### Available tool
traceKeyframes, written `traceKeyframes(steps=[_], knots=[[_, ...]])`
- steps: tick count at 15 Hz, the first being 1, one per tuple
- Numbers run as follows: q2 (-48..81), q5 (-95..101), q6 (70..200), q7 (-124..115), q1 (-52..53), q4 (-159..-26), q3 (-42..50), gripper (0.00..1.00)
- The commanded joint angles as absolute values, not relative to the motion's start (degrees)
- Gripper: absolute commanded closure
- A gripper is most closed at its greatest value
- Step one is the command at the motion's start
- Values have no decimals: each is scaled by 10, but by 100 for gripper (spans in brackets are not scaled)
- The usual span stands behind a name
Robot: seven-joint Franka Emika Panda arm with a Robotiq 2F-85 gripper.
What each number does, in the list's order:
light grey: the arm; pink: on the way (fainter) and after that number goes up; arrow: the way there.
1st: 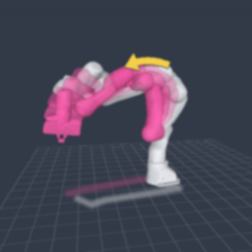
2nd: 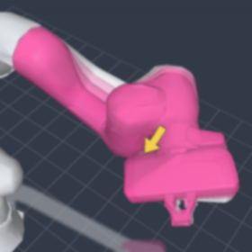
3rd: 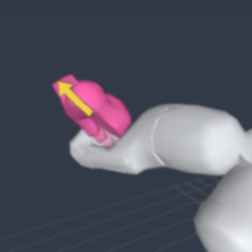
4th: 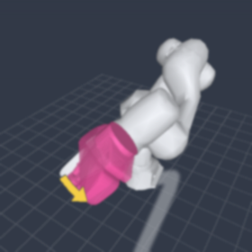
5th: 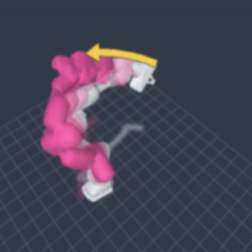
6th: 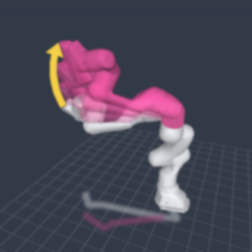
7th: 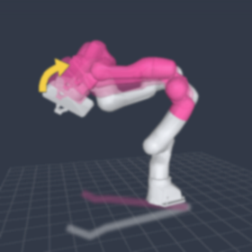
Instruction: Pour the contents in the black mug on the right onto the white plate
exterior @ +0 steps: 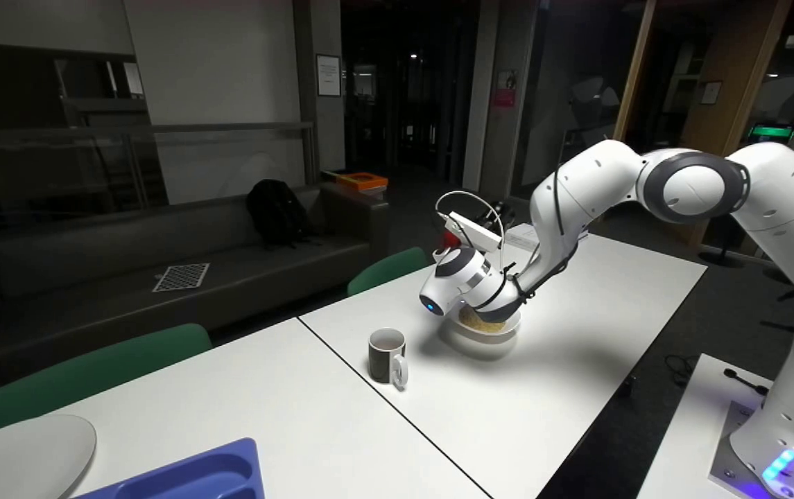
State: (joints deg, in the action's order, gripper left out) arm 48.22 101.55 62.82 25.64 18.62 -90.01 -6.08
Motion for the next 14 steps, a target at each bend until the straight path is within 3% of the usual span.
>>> traceKeyframes(steps=[1,14], knots=[[490,1033,595,236,203,-889,-45,95],[498,1038,538,208,208,-883,-33,95]])
